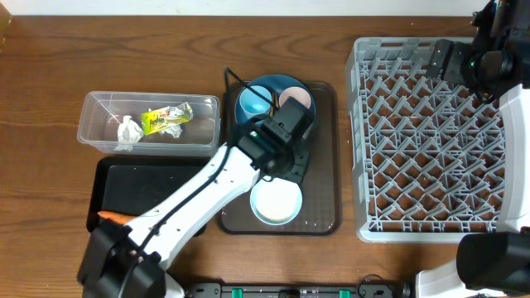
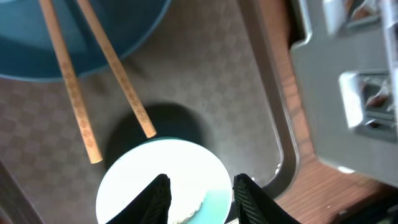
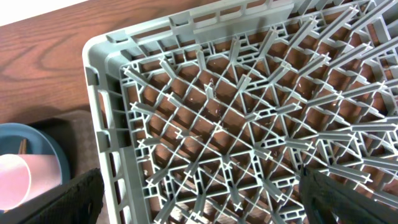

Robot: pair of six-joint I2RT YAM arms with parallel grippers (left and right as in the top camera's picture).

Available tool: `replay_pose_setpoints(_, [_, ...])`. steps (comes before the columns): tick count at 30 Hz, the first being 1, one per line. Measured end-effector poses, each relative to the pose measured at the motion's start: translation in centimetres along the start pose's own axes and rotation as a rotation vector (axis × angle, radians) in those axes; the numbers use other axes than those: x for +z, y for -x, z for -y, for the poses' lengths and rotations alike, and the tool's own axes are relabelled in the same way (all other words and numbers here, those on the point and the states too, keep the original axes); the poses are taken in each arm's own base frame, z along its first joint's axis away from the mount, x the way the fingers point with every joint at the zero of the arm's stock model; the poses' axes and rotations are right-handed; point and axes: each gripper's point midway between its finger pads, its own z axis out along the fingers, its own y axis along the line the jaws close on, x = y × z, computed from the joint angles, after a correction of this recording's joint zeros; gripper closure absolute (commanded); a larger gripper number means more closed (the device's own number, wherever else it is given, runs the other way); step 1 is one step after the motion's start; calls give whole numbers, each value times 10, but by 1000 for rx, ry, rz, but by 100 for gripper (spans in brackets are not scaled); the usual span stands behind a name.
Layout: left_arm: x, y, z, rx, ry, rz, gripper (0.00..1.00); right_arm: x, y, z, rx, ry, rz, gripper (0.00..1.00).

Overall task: Sort waste into correct bins and load items into the dishwasher rack
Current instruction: 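Reach the left gripper to the rim of the light-blue rice bowl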

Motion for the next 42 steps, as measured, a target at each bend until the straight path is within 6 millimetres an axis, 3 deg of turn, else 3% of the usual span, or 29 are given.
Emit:
replay_pose_setpoints(7, [38, -29, 15, 101, 34, -134, 63, 0, 0, 0, 0, 0, 0, 1])
replay_pose_setpoints(16, [54, -55, 43, 229, 49, -186, 63, 0, 0, 0, 0, 0, 0, 1])
replay_pose_setpoints(26, [57, -52, 41, 241, 63, -172, 63, 0, 0, 0, 0, 0, 0, 1])
replay_pose_setpoints(42, [75, -65, 19, 199, 170, -231, 63, 0, 0, 0, 0, 0, 0, 1])
